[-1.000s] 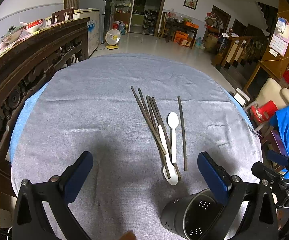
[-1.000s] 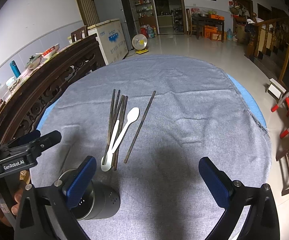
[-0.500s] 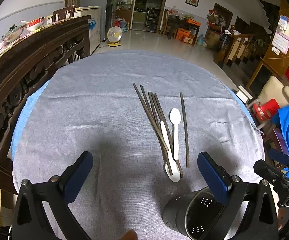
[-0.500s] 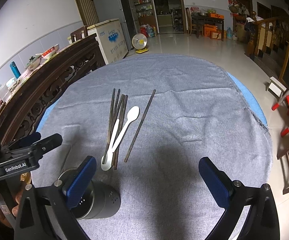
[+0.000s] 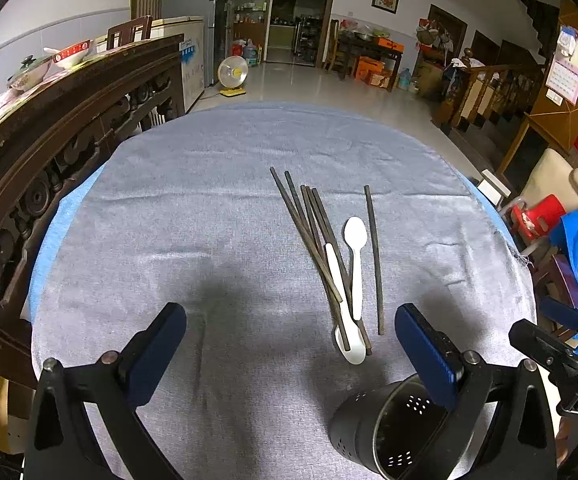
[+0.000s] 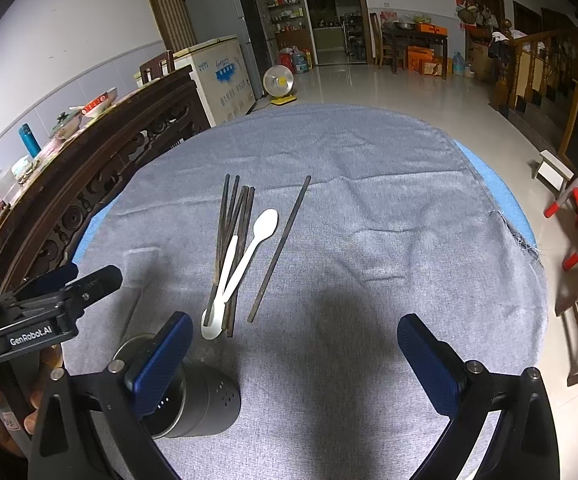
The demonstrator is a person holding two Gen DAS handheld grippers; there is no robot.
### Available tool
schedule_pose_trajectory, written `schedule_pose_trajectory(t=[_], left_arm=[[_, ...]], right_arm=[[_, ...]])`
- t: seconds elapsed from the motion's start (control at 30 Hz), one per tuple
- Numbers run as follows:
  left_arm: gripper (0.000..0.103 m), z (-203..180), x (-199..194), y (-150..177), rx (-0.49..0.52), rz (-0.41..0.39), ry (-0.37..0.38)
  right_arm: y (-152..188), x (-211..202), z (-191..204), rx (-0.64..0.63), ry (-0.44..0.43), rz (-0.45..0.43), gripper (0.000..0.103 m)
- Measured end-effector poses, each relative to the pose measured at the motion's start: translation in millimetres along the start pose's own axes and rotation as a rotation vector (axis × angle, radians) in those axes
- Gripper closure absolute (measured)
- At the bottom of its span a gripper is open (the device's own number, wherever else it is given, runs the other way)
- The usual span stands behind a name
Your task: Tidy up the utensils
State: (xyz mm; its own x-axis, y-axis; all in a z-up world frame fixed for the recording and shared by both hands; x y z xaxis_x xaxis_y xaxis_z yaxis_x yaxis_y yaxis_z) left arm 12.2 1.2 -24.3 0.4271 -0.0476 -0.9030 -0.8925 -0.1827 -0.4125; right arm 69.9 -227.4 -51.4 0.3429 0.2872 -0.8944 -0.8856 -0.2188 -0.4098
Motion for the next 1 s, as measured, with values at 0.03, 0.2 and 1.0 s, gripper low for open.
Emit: schedule_pose_trajectory(t=[0.03, 0.2, 1.0], left_arm=[[0.000, 0.0, 0.3, 0.0, -0.001, 0.001, -0.001], [0.000, -0.8, 0.5, 1.1, 0.001, 0.003, -0.004], [0.000, -3.8, -0.2, 1.3, 0.007, 0.002, -0.015]], right_arm=[[0.1, 0.1, -0.4, 0.000, -0.001, 0.001, 0.000], [0.4, 0.2, -0.6, 0.003, -0.004, 0.002, 0.000], [-2.7, 2.2, -3.4, 0.012, -0.021, 0.002, 0.000]])
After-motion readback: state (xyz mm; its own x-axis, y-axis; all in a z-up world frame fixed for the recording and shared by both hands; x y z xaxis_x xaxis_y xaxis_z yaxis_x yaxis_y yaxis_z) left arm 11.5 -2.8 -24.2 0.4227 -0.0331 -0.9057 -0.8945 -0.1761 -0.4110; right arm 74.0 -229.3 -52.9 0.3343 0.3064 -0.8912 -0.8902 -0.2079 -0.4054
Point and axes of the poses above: each gripper's, at about its wrist camera, not at the fingertips, and x roughly the way its jaws point, z to its left, y to its underside, the point moved 2 cm from there along x, roughly the way its jaws point, and after that the axes turned 15 degrees about z, right-handed, at the moved point
